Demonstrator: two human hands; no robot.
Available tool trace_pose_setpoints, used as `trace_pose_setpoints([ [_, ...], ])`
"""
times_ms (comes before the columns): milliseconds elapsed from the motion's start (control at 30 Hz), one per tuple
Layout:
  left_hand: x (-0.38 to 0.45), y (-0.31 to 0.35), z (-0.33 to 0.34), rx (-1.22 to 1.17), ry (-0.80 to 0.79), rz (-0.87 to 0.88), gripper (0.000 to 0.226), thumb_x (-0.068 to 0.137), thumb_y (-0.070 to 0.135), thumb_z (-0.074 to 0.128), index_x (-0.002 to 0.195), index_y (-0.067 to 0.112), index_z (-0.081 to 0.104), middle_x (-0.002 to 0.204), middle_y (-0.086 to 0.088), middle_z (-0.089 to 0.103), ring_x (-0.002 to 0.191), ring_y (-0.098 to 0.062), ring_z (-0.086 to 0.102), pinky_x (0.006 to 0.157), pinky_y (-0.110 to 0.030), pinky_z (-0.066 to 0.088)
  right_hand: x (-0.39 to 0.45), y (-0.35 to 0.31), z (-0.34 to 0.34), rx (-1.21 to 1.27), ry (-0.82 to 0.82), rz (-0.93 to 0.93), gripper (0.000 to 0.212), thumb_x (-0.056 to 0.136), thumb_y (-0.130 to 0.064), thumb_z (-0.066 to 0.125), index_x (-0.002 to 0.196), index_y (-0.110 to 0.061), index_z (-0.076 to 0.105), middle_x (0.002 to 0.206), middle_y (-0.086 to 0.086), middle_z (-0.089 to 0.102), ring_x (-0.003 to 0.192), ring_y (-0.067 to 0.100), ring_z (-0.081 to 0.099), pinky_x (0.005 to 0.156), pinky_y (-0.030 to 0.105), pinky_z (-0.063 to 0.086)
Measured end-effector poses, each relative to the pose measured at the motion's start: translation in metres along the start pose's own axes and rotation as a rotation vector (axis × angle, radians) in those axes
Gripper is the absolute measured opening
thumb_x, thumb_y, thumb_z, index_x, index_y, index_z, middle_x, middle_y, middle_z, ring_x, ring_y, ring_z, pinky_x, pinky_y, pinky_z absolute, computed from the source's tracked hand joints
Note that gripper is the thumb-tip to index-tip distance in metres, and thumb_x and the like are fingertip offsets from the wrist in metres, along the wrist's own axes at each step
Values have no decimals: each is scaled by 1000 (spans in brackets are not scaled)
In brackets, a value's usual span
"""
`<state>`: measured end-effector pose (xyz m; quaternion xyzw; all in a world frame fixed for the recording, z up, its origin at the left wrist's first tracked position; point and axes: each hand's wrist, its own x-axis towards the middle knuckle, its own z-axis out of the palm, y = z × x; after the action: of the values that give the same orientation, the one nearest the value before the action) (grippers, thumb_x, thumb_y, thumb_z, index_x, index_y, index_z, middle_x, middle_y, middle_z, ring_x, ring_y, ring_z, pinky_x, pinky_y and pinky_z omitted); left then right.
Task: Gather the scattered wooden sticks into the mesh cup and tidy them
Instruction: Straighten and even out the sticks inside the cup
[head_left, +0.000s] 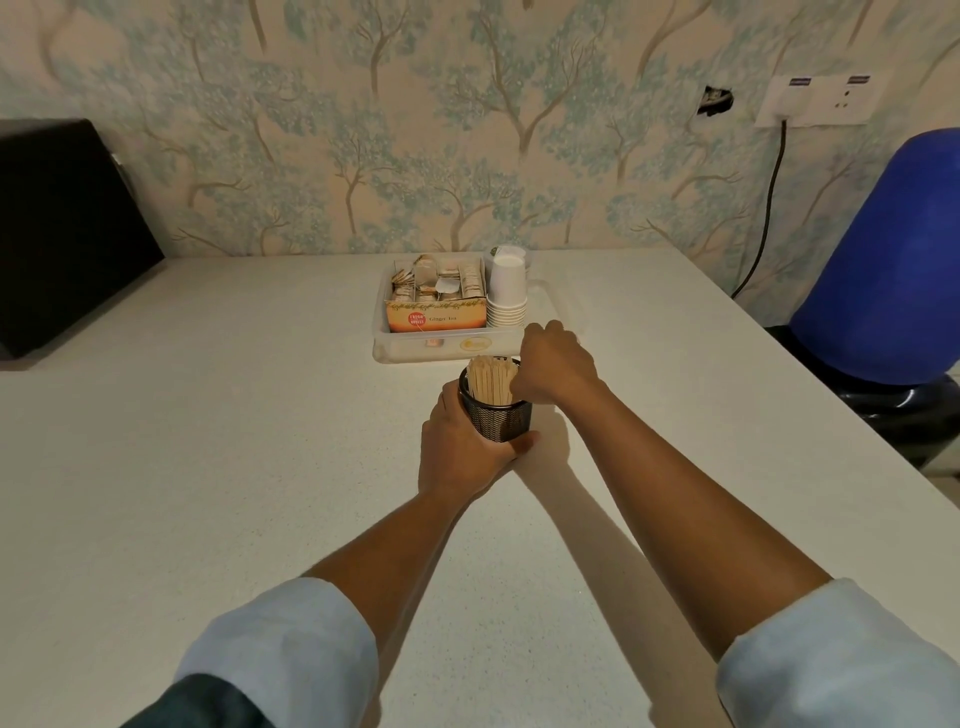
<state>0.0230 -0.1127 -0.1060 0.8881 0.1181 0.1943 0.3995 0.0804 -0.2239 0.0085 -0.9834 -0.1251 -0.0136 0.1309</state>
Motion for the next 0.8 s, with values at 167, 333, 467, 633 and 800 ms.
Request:
trace_pose_setpoints([
  [167, -1, 0, -1, -7, 4, 3, 121, 44, 88, 70, 143, 30, 32, 137, 8, 55, 123, -17, 56, 100, -38, 54, 0, -3, 7, 32, -25, 61, 64, 75, -16, 75, 130, -10, 42, 127, 13, 44, 119, 28, 46, 80, 35, 48],
  [333, -1, 0, -1, 8, 10, 16, 120, 46, 90, 67, 143, 29, 32, 139, 6, 54, 125, -18, 55, 101, -35, 53, 5, 3, 3, 45, -3, 56, 60, 76, -16, 75, 128, -8, 44, 126, 14, 46, 117, 30, 48, 78, 34, 45],
  [467, 0, 1, -1, -1, 9, 18, 120, 45, 89, 68, 143, 29, 32, 138, 6, 54, 124, -18, 55, 100, -36, 53, 7, 3, 4, 66, -28, 54, 72, 69, -27, 84, 127, -11, 45, 122, 11, 48, 113, 28, 51, 74, 33, 44],
  [633, -1, 1, -1, -12, 8, 13, 120, 44, 89, 68, 142, 29, 33, 138, 7, 55, 123, -18, 56, 99, -38, 55, 6, 2, 7, 87, -11, 33, 75, 64, -31, 88, 124, -13, 47, 117, 9, 50, 107, 25, 53, 73, 33, 49],
  [800, -1, 2, -1, -20, 14, 14, 119, 43, 89, 69, 141, 30, 34, 135, 7, 56, 121, -16, 57, 97, -36, 56, 5, 2, 5, 112, -16, 24, 73, 63, -29, 88, 122, -12, 49, 116, 9, 50, 107, 26, 53, 74, 35, 49],
])
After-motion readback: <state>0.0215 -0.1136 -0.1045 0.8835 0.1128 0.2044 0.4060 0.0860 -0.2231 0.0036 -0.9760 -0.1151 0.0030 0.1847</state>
